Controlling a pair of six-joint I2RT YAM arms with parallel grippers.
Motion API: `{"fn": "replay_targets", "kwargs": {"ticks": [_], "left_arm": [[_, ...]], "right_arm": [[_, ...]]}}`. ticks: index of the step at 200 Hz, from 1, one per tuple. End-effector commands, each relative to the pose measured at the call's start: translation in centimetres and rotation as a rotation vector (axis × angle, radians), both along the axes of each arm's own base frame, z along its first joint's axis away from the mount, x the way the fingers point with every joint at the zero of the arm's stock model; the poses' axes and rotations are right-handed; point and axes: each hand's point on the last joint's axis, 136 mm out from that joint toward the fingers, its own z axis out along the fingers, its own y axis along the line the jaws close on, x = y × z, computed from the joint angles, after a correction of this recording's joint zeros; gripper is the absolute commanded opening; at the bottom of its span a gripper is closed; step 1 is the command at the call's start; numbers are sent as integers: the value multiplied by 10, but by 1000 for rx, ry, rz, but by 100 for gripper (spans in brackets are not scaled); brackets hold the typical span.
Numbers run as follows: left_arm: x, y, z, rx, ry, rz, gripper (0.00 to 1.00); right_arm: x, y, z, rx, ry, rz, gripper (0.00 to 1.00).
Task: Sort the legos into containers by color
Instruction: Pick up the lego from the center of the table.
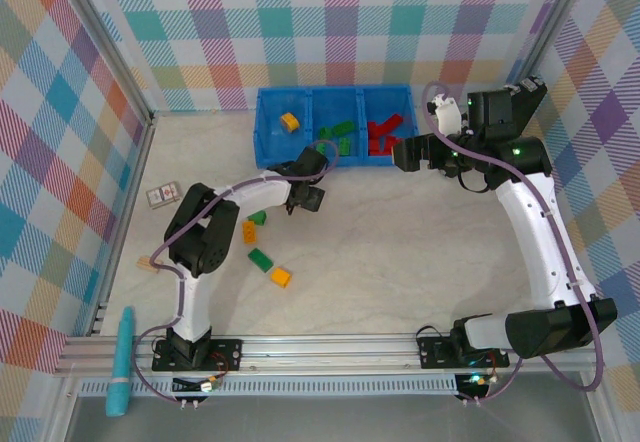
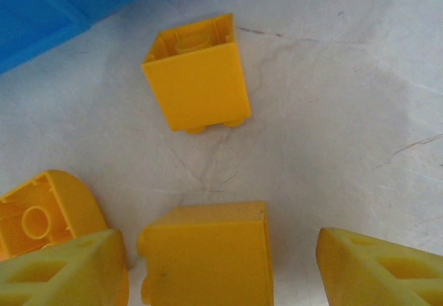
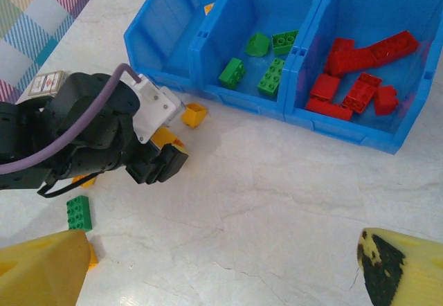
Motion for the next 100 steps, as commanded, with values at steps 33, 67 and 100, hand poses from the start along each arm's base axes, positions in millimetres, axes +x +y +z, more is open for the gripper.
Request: {"fn": "replay_targets", "kwargs": {"ticks": [33,67,100], "left_arm": [[11,-9,-5,-21,-23,-19,65],[10,-8,-11,-35,-1,-10,43],[2,0,-12,1,17,-20,35]], "right_arm": [[-1,-4,4,-16,-17,-7,99],[2,-5,3,-23,-13,-11,99],[2,-4,6,-18,-23,-6,99]]}}
